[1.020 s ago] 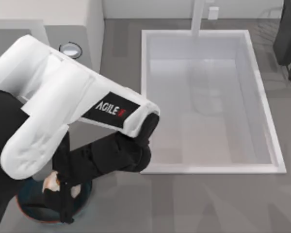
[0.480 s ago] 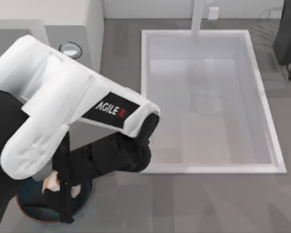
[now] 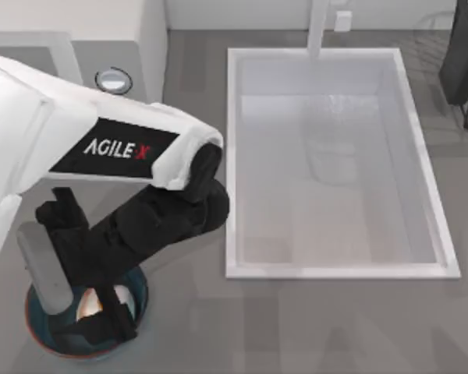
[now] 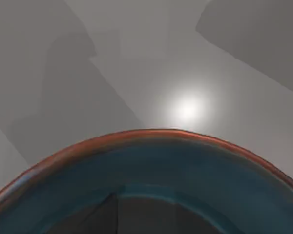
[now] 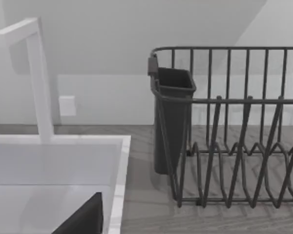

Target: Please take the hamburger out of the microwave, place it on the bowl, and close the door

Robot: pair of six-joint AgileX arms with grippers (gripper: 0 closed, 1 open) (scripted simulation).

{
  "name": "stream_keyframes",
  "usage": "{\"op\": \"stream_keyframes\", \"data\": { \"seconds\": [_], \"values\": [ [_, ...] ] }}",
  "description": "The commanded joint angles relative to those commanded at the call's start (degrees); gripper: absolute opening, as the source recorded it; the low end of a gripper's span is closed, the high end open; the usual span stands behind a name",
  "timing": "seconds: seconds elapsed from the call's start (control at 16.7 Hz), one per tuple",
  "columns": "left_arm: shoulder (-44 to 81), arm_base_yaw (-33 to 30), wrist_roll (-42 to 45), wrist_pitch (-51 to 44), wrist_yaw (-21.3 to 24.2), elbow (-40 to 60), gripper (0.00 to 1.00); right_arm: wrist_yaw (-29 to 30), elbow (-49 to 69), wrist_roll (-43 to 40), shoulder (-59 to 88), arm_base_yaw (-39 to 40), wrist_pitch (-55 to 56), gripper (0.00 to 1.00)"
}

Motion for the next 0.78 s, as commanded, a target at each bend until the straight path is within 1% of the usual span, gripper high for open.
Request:
{"op": "stream_keyframes", "data": {
  "seconds": [0.12,0.3,0.48,0.78],
  "values": [
    [-7.0,2.2,-9.9,5.3,2.6,-3.0,1.00,0.0,0.0,0.0,0.0,0.0,0.0,1.00],
    [-19.6,6.1,-28.9,14.6,7.0,-8.9,1.00,0.0,0.0,0.0,0.0,0.0,0.0,1.00],
    [-33.9,10.6,-52.1,25.0,11.7,-16.2,1.00,0.0,0.0,0.0,0.0,0.0,0.0,1.00],
    [-59.9,18.7,-95.8,43.3,18.9,-31.0,1.00,0.0,0.0,0.0,0.0,0.0,0.0,1.00]
  ]
}}
